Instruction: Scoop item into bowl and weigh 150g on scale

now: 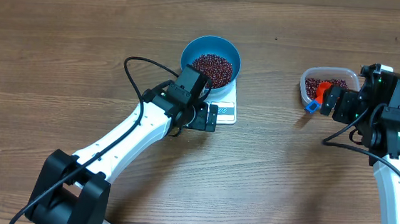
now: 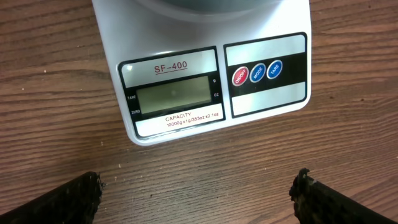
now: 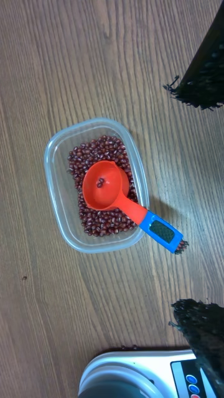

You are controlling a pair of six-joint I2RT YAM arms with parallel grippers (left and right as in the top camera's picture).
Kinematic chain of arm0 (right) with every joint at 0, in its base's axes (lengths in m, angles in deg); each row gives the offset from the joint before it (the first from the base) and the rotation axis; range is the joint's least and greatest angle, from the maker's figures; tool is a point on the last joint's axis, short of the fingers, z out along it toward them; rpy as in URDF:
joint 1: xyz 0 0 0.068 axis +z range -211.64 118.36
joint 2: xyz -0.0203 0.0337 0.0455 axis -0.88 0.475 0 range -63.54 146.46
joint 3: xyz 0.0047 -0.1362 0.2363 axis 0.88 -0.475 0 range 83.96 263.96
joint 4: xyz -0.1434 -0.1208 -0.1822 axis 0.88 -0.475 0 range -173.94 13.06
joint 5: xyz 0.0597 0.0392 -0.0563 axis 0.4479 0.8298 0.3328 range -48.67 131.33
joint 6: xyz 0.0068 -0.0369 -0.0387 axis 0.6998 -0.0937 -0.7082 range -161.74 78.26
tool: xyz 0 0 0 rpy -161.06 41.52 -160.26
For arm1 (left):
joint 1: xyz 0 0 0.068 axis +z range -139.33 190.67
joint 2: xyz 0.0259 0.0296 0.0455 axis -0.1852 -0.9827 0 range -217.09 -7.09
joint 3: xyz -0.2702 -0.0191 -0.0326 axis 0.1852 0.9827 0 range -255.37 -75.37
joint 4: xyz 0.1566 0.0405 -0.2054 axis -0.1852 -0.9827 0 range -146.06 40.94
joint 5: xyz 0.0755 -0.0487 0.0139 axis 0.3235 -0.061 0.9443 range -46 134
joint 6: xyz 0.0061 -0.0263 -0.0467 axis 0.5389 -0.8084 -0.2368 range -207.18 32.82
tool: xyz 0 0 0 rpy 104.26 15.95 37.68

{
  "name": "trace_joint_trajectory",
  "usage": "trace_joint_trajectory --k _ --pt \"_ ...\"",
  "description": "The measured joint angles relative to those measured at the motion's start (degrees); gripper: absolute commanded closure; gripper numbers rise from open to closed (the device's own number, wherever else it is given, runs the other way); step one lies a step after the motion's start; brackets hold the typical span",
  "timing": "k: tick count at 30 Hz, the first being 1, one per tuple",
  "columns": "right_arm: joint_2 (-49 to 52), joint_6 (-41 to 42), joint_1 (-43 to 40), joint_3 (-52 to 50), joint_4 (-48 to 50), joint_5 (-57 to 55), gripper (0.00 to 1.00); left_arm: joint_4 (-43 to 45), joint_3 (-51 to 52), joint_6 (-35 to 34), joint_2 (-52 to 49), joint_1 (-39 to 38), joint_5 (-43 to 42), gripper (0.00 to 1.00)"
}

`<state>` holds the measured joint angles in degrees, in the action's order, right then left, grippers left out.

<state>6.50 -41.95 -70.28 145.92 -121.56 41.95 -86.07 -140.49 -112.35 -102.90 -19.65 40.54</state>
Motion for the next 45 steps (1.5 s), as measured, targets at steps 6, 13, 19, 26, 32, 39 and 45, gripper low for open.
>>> trace_joint_trajectory --k 6,13,19,26,32,39,45 --pt "0.0 0.0 0.0 0.0 0.0 0.0 0.00 0.0 0.0 0.0 0.0 0.0 0.0 0.00" --pt "0.0 0.0 0.0 0.0 0.0 0.0 0.00 0.0 0.0 0.0 0.0 0.0 0.0 0.00" --pt "0.0 0.0 0.0 0.0 0.0 0.0 0.00 0.0 0.0 0.0 0.0 0.0 0.0 0.00" --pt "0.0 0.0 0.0 0.0 0.0 0.0 0.00 0.0 0.0 0.0 0.0 0.0 0.0 0.00" --pt "0.0 0.0 0.0 0.0 0.0 0.0 0.00 0.0 0.0 0.0 0.0 0.0 0.0 0.00" --pt "0.0 0.0 0.0 0.0 0.0 0.0 0.00 -1.0 0.0 0.0 0.0 0.0 0.0 0.00" --pt "0.0 0.0 0.0 0.0 0.0 0.0 0.00 -2.9 0.0 0.0 0.0 0.9 -0.6 0.00"
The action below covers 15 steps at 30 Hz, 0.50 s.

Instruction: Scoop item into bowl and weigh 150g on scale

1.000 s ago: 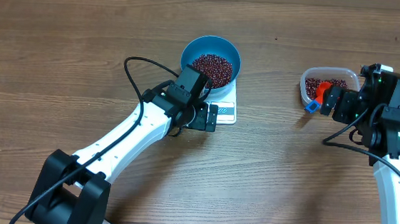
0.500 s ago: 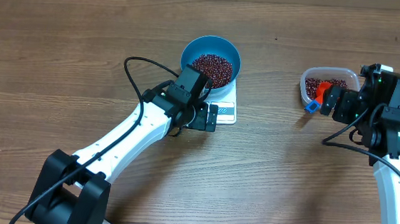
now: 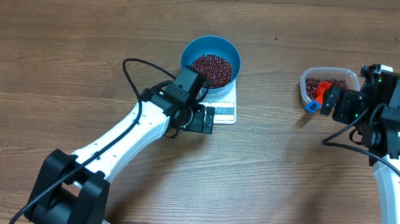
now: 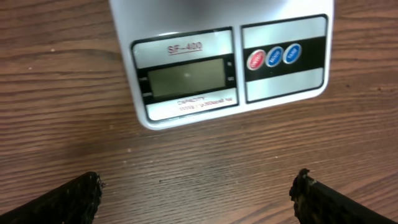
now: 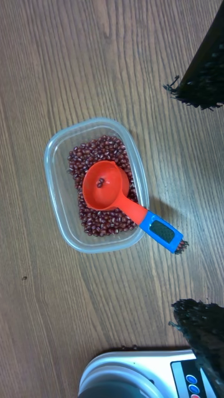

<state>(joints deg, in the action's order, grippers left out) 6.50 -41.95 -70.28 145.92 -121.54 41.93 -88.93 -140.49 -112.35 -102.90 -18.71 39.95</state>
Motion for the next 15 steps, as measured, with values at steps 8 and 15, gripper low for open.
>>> trace_joint_trajectory --k 8,15 --pt "0.0 0.0 0.0 0.0 0.0 0.0 0.00 -3.0 0.2 0.6 11.6 0.9 2.6 0.01" --pt "0.0 0.0 0.0 0.0 0.0 0.0 0.00 -3.7 3.9 4.1 27.8 0.9 11.7 0.00"
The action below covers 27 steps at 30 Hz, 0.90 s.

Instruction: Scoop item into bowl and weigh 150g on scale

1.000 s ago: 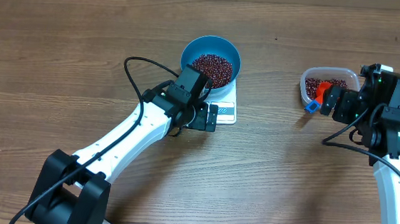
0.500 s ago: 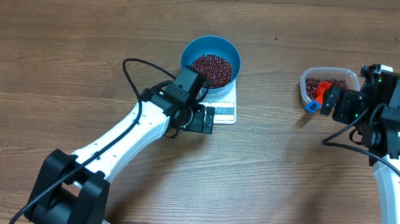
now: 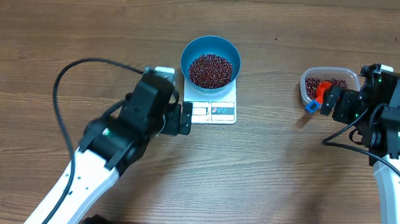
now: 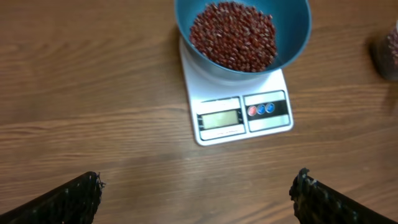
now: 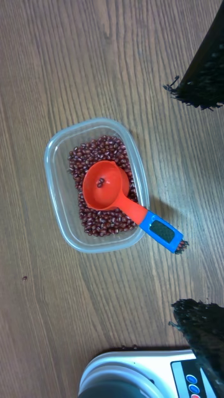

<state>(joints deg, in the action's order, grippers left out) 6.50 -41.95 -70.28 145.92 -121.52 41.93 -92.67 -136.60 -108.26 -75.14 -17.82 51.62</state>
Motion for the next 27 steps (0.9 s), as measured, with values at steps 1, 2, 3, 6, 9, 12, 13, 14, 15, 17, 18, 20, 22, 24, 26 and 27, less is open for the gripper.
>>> trace_joint_trajectory --k 1,2,3,6,9,12,13,14,15,17,18,20,22,24,26,27 --pt "0.0 0.0 0.0 0.0 -0.1 0.0 0.00 1.2 1.9 0.3 1.7 0.0 0.9 0.00" --pt "0.0 0.0 0.0 0.0 0.0 0.0 0.00 2.8 4.3 0.3 3.6 0.0 1.7 0.00" --pt "0.0 0.0 0.0 0.0 0.0 0.0 0.00 4.5 7.2 0.5 5.6 0.0 2.6 0.00" --pt "0.0 0.0 0.0 0.0 0.0 0.0 0.00 12.3 15.2 0.6 10.6 0.0 4.9 0.00" --pt "0.0 0.0 0.0 0.0 0.0 0.0 0.00 21.8 23.3 0.7 15.7 0.0 7.1 0.00" --pt "0.0 0.0 0.0 0.0 0.0 0.0 0.00 32.0 31.0 0.7 21.3 0.0 9.8 0.00" --pt "0.0 0.0 0.0 0.0 0.0 0.0 0.00 35.1 32.9 0.8 22.9 0.0 10.6 0.00" --pt "0.0 0.0 0.0 0.0 0.0 0.0 0.00 39.7 36.0 0.7 25.4 0.1 11.6 0.00" --pt "0.0 0.0 0.0 0.0 0.0 0.0 0.00 43.3 38.7 0.7 27.9 0.3 12.5 0.01" --pt "0.0 0.0 0.0 0.0 0.0 0.0 0.00 50.6 43.9 0.9 32.9 1.7 14.5 0.00" --pt "0.0 0.0 0.0 0.0 0.0 0.0 0.00 55.1 47.1 1.6 36.0 3.0 15.6 0.00" --pt "0.0 0.0 0.0 0.0 0.0 0.0 0.00 60.1 50.9 3.4 40.3 4.8 16.9 0.00" --pt "0.0 0.0 0.0 0.0 0.0 0.0 0.00 62.6 54.2 6.4 45.2 6.3 17.6 0.00" --pt "0.0 0.0 0.0 0.0 0.0 0.0 0.00 62.9 57.1 9.6 50.4 7.9 17.4 0.00" --pt "0.0 0.0 0.0 0.0 0.0 0.0 0.00 62.9 59.8 11.9 55.5 9.9 16.3 0.00" --pt "0.0 0.0 0.0 0.0 0.0 0.0 0.00 61.7 60.2 12.6 56.8 10.6 15.8 0.00"
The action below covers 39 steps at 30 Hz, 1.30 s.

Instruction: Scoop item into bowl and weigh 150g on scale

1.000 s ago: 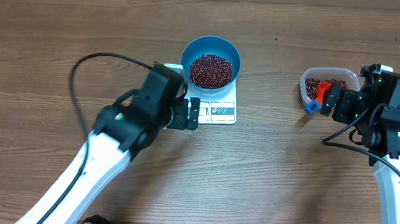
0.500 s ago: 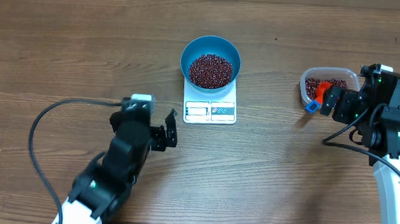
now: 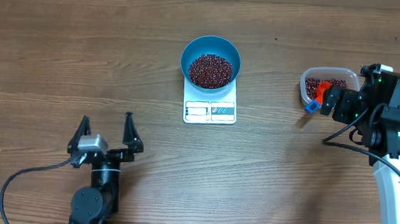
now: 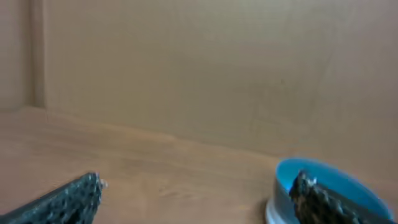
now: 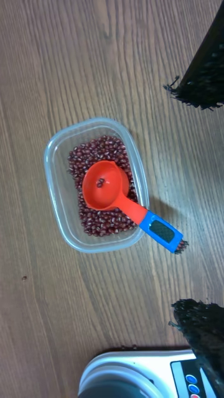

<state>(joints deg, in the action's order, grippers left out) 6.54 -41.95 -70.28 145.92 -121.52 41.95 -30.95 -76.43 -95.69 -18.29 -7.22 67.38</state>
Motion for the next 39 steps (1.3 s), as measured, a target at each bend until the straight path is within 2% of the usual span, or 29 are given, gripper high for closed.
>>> trace_joint_trajectory --k 6,14,22,39 --pt "0.0 0.0 0.0 0.0 0.0 0.0 0.00 -11.2 0.5 4.7 9.2 7.0 -6.9 0.00" --pt "0.0 0.0 0.0 0.0 0.0 0.0 0.00 -22.1 0.6 5.7 10.4 11.6 -16.8 0.00" --pt "0.0 0.0 0.0 0.0 0.0 0.0 0.00 -22.5 0.5 3.9 10.4 13.1 -21.2 0.00" --pt "0.0 0.0 0.0 0.0 0.0 0.0 0.00 -22.6 0.5 2.9 10.4 13.1 -21.5 0.00"
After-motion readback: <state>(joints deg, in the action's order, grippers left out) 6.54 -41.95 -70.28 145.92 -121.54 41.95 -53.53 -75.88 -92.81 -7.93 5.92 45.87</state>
